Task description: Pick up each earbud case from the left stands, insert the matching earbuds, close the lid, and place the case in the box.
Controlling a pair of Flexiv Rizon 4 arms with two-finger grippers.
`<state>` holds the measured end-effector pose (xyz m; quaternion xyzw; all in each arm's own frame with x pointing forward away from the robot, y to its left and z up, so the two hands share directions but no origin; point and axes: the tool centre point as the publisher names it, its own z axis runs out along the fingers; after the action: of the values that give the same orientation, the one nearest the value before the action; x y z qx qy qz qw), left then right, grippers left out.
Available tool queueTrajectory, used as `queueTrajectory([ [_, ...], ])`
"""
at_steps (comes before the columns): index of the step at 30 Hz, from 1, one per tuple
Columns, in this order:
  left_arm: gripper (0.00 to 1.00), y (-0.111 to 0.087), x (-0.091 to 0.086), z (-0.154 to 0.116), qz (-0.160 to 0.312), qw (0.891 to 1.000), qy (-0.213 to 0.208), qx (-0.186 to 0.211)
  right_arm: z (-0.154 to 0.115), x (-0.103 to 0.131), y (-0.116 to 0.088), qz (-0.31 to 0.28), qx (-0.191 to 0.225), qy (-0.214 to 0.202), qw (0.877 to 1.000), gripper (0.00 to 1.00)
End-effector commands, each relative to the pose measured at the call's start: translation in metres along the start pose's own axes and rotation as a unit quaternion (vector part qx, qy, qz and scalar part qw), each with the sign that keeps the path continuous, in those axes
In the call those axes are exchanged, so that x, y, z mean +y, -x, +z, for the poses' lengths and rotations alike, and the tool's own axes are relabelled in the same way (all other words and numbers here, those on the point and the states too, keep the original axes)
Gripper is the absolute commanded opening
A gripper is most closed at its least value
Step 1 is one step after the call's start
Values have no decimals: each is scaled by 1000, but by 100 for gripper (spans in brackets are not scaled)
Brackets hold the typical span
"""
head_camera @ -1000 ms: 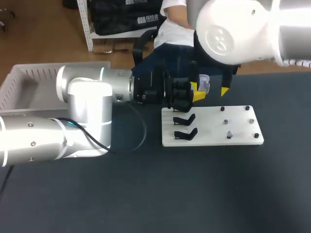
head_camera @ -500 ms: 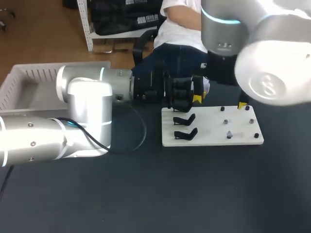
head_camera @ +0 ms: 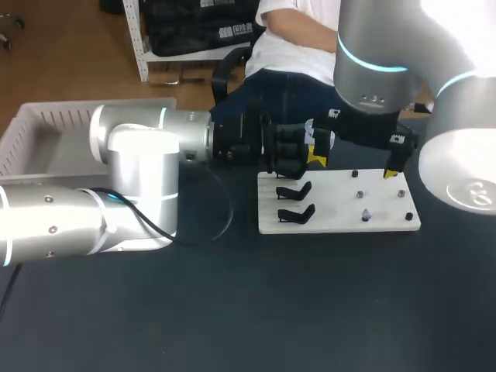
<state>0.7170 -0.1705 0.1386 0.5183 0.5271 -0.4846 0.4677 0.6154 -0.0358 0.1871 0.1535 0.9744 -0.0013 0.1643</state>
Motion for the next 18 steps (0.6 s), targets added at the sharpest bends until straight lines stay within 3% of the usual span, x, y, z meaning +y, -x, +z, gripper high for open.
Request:
queueTrajectory([
  [1,0,-1,-2,0,2,1000,3,-2,0,-2,-3,1,-18,2,1000,100],
  [5,0,-1,-2,0,2,1000,3,-2,17,-14,-6,-7,-1,13,1000,100],
  [8,0,-1,-2,0,2,1000,3,-2,27,-26,-7,18,-5,37,999,100],
  [18,0,-1,-2,0,2,1000,3,-2,59,-42,-16,81,-9,11,997,100],
])
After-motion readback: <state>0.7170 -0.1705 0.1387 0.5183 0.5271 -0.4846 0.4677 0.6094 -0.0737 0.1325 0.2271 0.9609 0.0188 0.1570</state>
